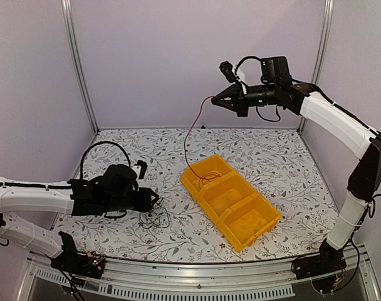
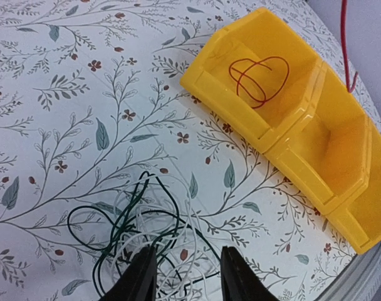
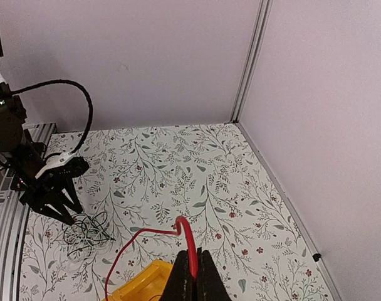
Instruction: Untangle the cables
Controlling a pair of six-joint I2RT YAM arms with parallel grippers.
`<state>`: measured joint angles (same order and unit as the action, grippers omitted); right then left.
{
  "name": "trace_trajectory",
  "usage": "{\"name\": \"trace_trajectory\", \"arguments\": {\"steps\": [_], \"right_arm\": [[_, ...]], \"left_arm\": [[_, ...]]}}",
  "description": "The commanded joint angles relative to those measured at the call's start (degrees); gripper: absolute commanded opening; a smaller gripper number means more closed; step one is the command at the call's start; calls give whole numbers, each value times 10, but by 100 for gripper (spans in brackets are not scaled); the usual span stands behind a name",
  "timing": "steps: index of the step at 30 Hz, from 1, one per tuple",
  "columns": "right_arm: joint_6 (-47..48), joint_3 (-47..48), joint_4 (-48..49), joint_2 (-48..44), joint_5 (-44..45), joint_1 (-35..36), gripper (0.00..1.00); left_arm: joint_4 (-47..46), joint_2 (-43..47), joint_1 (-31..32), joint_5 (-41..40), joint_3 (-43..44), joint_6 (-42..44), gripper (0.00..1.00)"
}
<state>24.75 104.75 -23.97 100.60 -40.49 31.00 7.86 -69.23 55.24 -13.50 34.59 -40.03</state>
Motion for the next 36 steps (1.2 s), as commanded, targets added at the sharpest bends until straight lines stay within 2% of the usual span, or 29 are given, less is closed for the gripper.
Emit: {"name": "trace_trajectory", "arguments": {"steps": [1, 15, 21, 27, 33, 36], "right_arm": [[23, -30, 5, 22, 12, -18, 0], [57, -62, -11, 83, 38, -34, 0], [39, -10, -24, 83, 14, -35, 0], [8, 19, 23, 51, -7, -35, 0], [41, 7, 9, 61, 10, -35, 0], [66, -35, 10, 64, 19, -35, 0]], "left_arm": [[14, 38, 8, -43, 5, -21, 34], [44, 101, 8, -69, -31, -72, 34], [55, 113, 8, -77, -31, -77, 34], [60, 112, 8, -82, -33, -81, 34], [62, 99, 8, -84, -15, -69, 34], [70, 88, 8, -79, -3, -66, 34]]}}
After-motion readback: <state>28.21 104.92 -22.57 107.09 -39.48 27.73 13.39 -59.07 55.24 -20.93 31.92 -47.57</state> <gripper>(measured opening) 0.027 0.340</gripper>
